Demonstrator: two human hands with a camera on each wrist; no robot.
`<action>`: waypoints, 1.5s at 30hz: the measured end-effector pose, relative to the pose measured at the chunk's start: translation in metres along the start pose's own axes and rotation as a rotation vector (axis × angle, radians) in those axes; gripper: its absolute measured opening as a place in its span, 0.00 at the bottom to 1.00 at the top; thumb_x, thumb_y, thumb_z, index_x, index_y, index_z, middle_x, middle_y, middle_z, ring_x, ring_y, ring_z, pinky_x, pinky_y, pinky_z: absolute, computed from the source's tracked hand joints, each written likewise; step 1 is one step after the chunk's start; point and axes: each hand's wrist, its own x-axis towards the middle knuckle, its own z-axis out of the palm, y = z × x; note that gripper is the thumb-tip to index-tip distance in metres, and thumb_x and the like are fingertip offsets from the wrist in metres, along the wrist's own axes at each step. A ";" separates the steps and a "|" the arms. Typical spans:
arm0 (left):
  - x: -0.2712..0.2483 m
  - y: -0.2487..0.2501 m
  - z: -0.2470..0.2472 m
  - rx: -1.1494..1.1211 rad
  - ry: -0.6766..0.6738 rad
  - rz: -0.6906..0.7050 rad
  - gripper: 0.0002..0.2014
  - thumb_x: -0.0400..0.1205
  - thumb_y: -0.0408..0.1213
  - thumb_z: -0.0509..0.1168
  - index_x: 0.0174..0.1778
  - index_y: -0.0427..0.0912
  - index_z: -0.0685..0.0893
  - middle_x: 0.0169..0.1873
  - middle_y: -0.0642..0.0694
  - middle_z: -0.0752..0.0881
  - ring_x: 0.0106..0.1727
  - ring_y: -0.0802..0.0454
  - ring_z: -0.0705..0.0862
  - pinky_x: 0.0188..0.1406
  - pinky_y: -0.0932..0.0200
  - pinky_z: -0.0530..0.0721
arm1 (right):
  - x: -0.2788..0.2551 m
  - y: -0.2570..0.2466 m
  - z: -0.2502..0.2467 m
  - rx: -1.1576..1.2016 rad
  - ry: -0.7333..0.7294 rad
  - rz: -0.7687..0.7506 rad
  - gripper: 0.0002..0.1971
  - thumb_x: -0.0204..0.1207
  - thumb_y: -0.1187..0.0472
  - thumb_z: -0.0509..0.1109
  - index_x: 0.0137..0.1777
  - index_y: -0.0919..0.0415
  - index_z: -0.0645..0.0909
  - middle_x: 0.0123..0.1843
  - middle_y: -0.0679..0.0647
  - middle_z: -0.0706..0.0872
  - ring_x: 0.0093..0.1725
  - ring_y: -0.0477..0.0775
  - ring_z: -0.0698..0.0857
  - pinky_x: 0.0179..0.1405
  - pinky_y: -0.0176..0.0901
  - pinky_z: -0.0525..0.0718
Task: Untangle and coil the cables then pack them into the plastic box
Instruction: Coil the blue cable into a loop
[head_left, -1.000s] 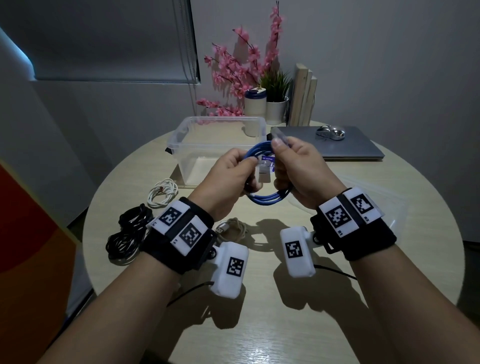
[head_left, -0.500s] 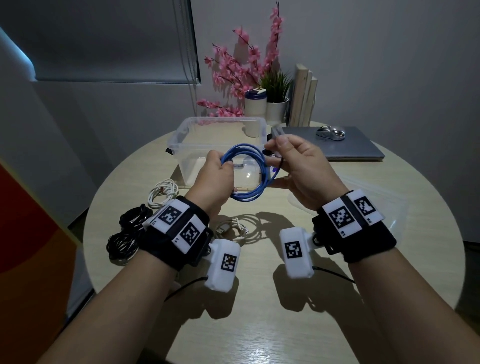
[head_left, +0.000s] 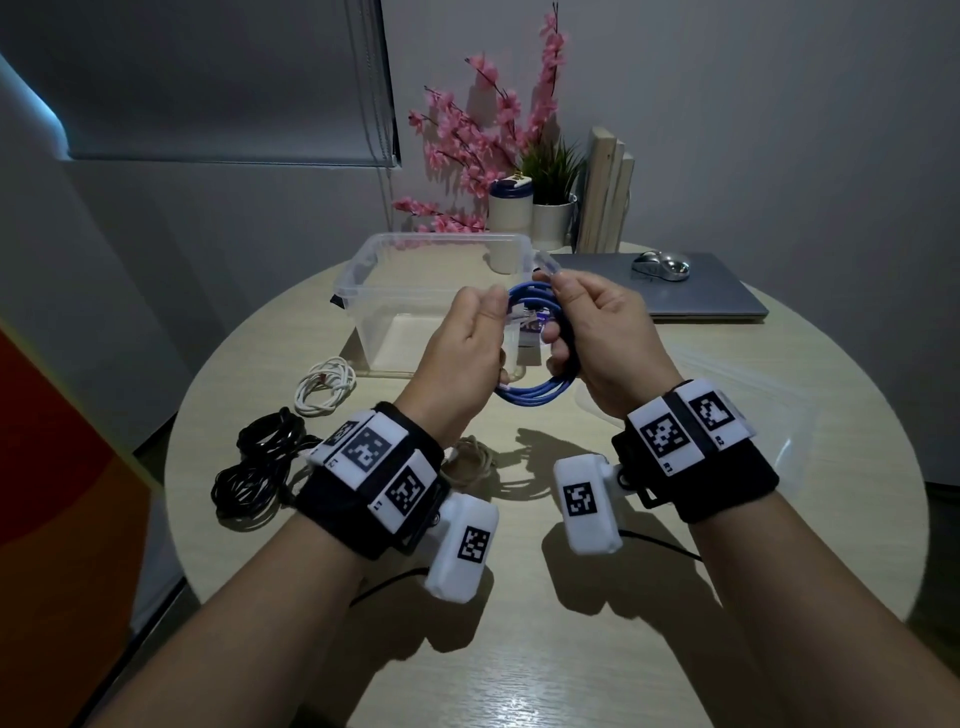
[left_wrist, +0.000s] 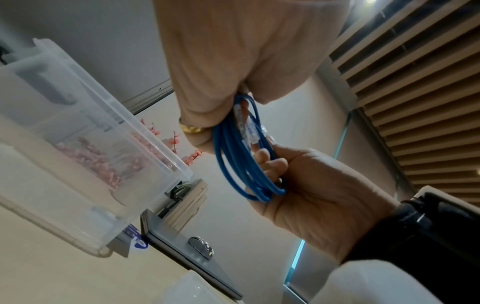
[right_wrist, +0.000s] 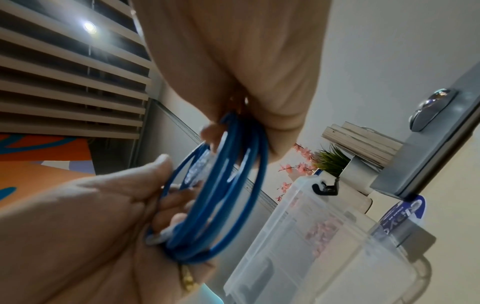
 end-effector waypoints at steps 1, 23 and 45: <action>0.000 0.000 0.001 -0.003 0.001 -0.006 0.11 0.89 0.45 0.51 0.42 0.49 0.71 0.29 0.50 0.70 0.26 0.57 0.70 0.32 0.55 0.75 | 0.001 0.000 0.001 -0.002 0.006 0.001 0.12 0.86 0.57 0.58 0.54 0.62 0.82 0.24 0.53 0.74 0.18 0.45 0.70 0.19 0.36 0.71; 0.000 0.013 -0.023 -0.498 -0.339 -0.386 0.03 0.76 0.34 0.66 0.40 0.41 0.78 0.34 0.45 0.88 0.36 0.51 0.90 0.48 0.48 0.88 | 0.000 -0.006 -0.009 -0.053 -0.062 0.027 0.14 0.87 0.59 0.55 0.53 0.67 0.80 0.22 0.49 0.70 0.17 0.42 0.66 0.19 0.37 0.62; 0.011 -0.009 -0.010 0.234 0.110 -0.007 0.10 0.88 0.40 0.54 0.40 0.49 0.73 0.28 0.50 0.73 0.29 0.50 0.71 0.32 0.52 0.76 | -0.007 -0.005 0.001 -0.029 -0.058 -0.042 0.11 0.87 0.58 0.55 0.51 0.53 0.80 0.57 0.62 0.81 0.47 0.60 0.82 0.35 0.54 0.87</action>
